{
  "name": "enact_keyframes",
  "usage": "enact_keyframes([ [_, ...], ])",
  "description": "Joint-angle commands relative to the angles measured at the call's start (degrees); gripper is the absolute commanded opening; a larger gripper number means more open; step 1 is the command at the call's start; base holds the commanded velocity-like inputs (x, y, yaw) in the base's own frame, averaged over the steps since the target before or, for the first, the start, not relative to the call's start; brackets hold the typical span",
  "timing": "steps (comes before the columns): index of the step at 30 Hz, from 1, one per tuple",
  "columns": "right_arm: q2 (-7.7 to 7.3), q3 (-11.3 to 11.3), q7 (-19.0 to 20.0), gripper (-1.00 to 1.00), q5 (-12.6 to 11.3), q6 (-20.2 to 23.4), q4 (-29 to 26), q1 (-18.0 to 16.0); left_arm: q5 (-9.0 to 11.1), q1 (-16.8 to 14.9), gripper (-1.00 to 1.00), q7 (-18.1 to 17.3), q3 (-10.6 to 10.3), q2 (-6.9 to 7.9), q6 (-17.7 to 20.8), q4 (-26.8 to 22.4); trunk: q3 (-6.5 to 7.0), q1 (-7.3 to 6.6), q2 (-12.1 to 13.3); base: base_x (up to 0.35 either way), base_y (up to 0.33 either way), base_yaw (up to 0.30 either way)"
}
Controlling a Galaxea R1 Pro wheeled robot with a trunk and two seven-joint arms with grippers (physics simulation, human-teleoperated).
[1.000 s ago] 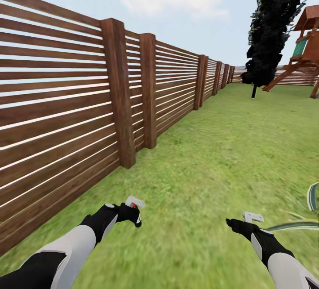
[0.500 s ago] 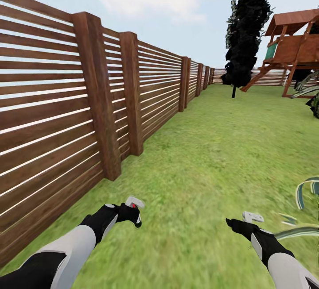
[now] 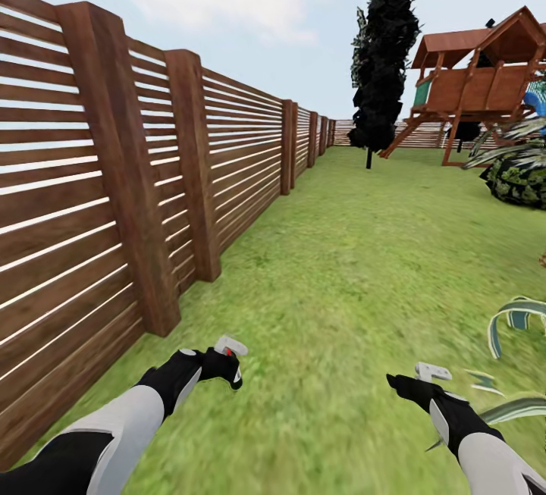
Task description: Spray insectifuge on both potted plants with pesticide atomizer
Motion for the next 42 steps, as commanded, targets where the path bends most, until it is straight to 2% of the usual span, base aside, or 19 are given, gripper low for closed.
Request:
enact_keyframes([
  [1,0.06,-0.5,0.4,1.0,0.4,0.3,-0.1,0.0,0.0,0.0,-1.0,-0.2,-0.1,-0.01,0.4,-0.2,-0.02,0.02,0.0,0.339,0.108,-0.236],
  [13,0.07,-0.5,0.4,1.0,0.4,0.3,-0.1,0.0,0.0,0.1,-1.0,-0.2,-0.1,-0.01,0.4,-0.2,0.46,0.02,0.0,0.338,0.112,-0.217],
  [26,0.06,-0.5,0.4,1.0,0.4,0.3,-0.1,0.0,0.0,0.0,-1.0,-0.2,-0.1,-0.04,0.4,-0.2,0.52,0.02,0.0,0.332,0.126,-0.019],
  [36,0.07,-0.5,0.4,1.0,0.4,0.3,-0.1,0.0,0.0,0.1,-1.0,-0.2,-0.1,-0.04,0.4,-0.2,0.52,0.02,0.0,0.333,0.016,0.0],
  [42,0.07,-0.5,0.4,1.0,0.4,0.3,-0.2,-0.1,0.0,0.1,-1.0,-0.2,-0.1,-0.03,0.4,-0.2,0.52,0.02,0.0,0.336,0.0,-0.18],
])
